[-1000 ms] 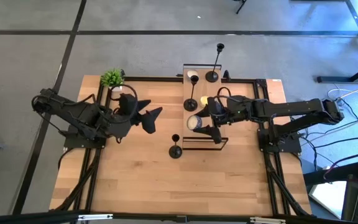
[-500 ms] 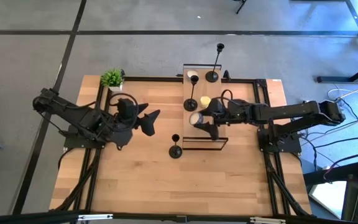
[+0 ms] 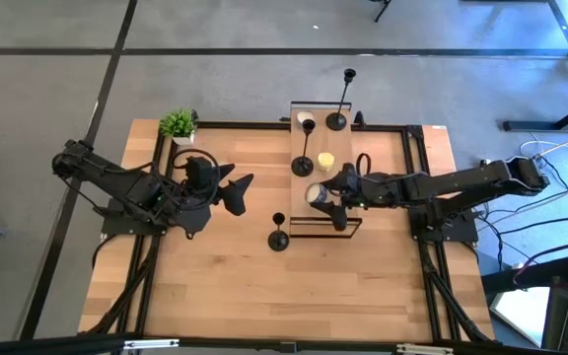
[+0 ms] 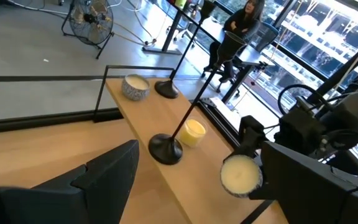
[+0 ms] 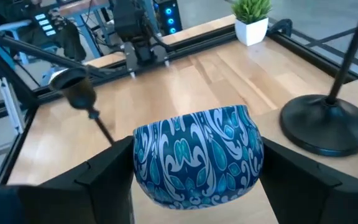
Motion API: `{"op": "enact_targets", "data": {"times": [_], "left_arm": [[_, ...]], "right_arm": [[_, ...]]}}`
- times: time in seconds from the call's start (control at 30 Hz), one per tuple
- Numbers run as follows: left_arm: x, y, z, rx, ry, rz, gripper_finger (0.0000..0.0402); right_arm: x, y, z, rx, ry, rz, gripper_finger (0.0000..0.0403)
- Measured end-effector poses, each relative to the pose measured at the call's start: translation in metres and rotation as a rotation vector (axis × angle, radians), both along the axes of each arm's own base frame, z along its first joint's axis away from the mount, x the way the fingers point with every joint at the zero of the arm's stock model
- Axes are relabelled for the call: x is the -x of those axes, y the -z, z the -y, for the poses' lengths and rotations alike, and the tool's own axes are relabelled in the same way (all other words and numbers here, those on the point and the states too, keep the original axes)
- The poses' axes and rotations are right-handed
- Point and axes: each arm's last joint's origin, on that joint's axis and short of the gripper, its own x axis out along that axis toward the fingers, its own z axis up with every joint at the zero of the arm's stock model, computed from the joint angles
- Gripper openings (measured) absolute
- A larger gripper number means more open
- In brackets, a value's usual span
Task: Pick & Place candle stick holders
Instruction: Put the blue candle jar in the bottom left corner of the shelf
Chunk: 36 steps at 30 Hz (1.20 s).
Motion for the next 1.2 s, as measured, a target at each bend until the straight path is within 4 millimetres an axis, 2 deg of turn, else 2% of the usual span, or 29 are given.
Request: {"op": "enact_targets", "data": {"times": [0.37, 1.2], "left_arm": [[0.0, 0.0, 0.0, 0.001, -0.002, 0.004, 0.0334], [0.0, 0.0, 0.0, -0.009, -0.011, 0.008, 0.0334]], "right_arm": [[-0.01, 0.018, -0.007, -0.019, 0.096, -0.058, 0.0302], [-0.015, 0.028, -0.019, -0.111, 0.121, -0.061, 0.0303]]}}
